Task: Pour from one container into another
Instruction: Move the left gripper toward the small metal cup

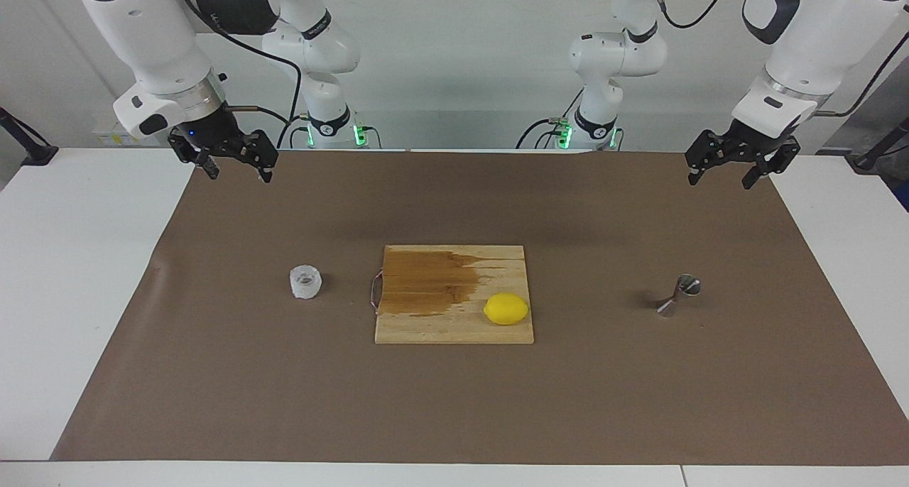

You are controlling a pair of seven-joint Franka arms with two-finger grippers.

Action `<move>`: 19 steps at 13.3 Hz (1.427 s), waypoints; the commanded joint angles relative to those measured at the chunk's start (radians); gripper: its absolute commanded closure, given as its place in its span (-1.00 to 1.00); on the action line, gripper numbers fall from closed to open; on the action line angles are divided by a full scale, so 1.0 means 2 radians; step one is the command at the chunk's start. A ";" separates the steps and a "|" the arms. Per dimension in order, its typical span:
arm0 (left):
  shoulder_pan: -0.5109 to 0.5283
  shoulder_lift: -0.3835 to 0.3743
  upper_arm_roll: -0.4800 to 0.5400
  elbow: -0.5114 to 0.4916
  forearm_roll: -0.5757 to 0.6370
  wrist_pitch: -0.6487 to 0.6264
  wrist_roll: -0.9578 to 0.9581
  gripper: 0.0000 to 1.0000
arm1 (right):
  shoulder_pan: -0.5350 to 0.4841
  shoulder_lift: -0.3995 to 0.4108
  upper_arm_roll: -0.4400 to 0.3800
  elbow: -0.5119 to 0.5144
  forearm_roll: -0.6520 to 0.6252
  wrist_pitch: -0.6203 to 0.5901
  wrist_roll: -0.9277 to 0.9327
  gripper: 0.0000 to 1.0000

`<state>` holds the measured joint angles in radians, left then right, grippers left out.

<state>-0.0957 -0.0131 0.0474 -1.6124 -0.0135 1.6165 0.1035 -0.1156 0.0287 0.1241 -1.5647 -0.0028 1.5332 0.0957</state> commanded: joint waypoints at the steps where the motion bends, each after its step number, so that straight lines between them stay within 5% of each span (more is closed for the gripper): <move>1: 0.004 -0.010 -0.001 -0.011 -0.003 0.009 -0.004 -1.00 | -0.006 -0.004 0.003 -0.002 0.010 0.000 0.007 -1.00; 7: 0.027 0.036 0.000 0.019 -0.026 0.015 -0.009 -1.00 | -0.006 -0.004 0.003 -0.002 0.010 0.000 0.007 -1.00; 11: 0.042 0.139 0.002 0.132 -0.038 -0.001 -0.073 -1.00 | -0.006 -0.004 0.003 -0.002 0.010 0.000 0.007 -1.00; 19: 0.109 0.234 0.002 0.161 -0.196 0.035 -0.319 -1.00 | -0.006 -0.004 0.003 -0.002 0.010 0.000 0.007 -1.00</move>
<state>0.1032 0.3892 0.0544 -1.3289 -0.3488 1.6692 -0.4595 -0.1156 0.0287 0.1241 -1.5647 -0.0028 1.5332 0.0957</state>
